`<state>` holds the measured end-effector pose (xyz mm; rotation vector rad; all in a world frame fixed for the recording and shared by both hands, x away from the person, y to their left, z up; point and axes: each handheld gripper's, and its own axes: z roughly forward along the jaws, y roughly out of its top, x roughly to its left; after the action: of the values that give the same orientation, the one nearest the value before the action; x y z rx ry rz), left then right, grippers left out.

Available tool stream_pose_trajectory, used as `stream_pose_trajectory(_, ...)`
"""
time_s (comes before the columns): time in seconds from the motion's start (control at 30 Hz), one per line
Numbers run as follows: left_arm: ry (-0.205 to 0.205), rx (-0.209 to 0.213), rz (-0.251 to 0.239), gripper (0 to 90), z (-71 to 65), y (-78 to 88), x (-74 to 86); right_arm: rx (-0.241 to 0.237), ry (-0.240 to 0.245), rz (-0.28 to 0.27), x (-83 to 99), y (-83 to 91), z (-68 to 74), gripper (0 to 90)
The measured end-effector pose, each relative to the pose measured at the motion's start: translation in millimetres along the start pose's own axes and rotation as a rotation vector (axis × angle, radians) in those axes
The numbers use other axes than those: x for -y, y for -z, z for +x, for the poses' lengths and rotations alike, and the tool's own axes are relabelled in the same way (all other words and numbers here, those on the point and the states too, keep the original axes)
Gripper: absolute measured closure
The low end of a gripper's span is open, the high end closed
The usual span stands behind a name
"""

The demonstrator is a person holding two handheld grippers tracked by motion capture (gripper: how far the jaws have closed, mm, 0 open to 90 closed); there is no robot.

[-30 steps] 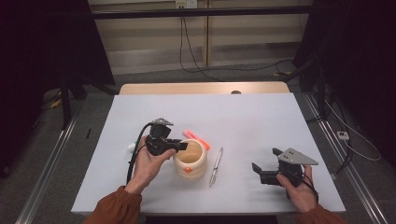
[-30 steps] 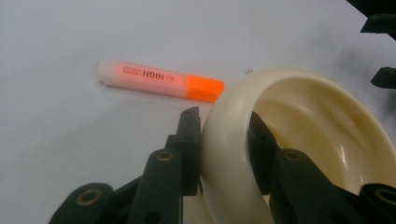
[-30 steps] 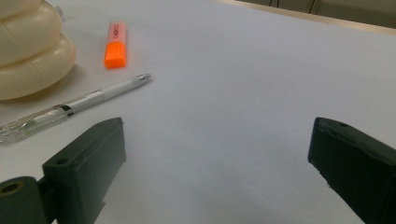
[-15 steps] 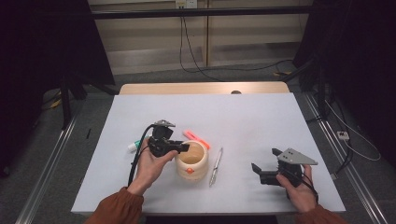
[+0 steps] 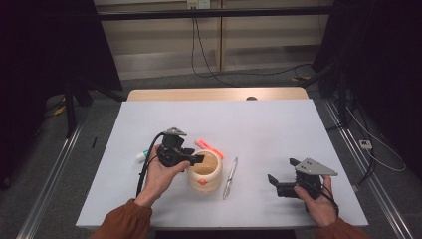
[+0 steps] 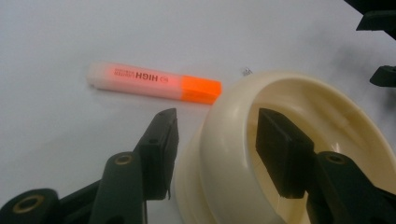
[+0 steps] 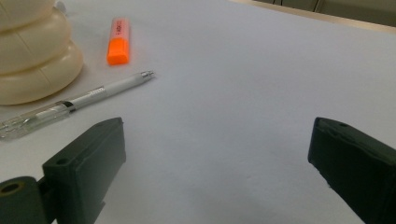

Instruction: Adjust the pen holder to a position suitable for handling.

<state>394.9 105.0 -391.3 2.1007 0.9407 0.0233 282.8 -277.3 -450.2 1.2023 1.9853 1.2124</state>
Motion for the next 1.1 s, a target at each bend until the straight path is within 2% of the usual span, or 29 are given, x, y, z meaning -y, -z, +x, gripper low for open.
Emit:
stream_pose_trajectory(0.07,-0.001,0.010,-0.012,43.1,-0.7,1.8,-0.8,-0.001,0.002,-0.001,0.1,0.1,0.0,3.8)
stream_pose_trajectory(0.13,-0.010,0.000,-0.023,38.3,-1.4,3.3,-1.6,-0.002,-0.001,-0.001,0.0,0.4,0.2,3.8)
stream_pose_trajectory(0.23,-0.019,-0.014,-0.019,35.8,-1.9,5.1,-2.9,-0.001,0.000,0.000,0.0,0.1,0.0,3.8)
stream_pose_trajectory(0.3,-0.016,-0.008,-0.029,30.9,-2.2,6.3,-3.3,-0.002,0.000,0.000,-0.1,0.1,0.2,3.7)
stream_pose_trajectory(0.37,-0.023,-0.006,-0.034,29.9,-2.2,8.2,-3.9,-0.002,0.001,0.000,-0.1,0.1,0.2,3.7)
stream_pose_trajectory(0.57,-0.042,0.011,-0.088,17.4,-3.0,16.8,-7.1,-0.003,-0.001,-0.002,-0.2,0.4,0.4,3.8)
stream_pose_trajectory(0.7,-0.075,0.032,-0.133,7.2,-2.9,20.9,-7.2,-0.009,0.000,-0.004,-0.4,0.6,0.3,3.7)
stream_pose_trajectory(0.77,-0.098,0.029,-0.147,6.7,-2.7,22.9,-6.8,-0.010,-0.001,-0.007,-0.6,0.6,0.1,3.6)
stream_pose_trajectory(0.87,-0.102,0.016,-0.164,6.4,-1.6,27.0,-6.3,-0.008,-0.001,-0.008,-0.9,0.5,0.1,3.6)
stream_pose_trajectory(0.97,-0.139,0.051,-0.176,6.0,4.1,36.2,-6.1,-0.007,-0.007,-0.009,-1.1,0.2,-0.4,3.6)
stream_pose_trajectory(1.03,-0.127,0.049,-0.214,5.2,9.8,45.5,-5.7,-0.007,-0.011,-0.010,-1.3,-0.3,-0.9,3.6)
stream_pose_trajectory(1.1,-0.117,0.024,-0.240,5.3,14.4,52.9,-6.2,-0.007,-0.008,-0.010,-1.4,-1.1,-1.0,3.6)
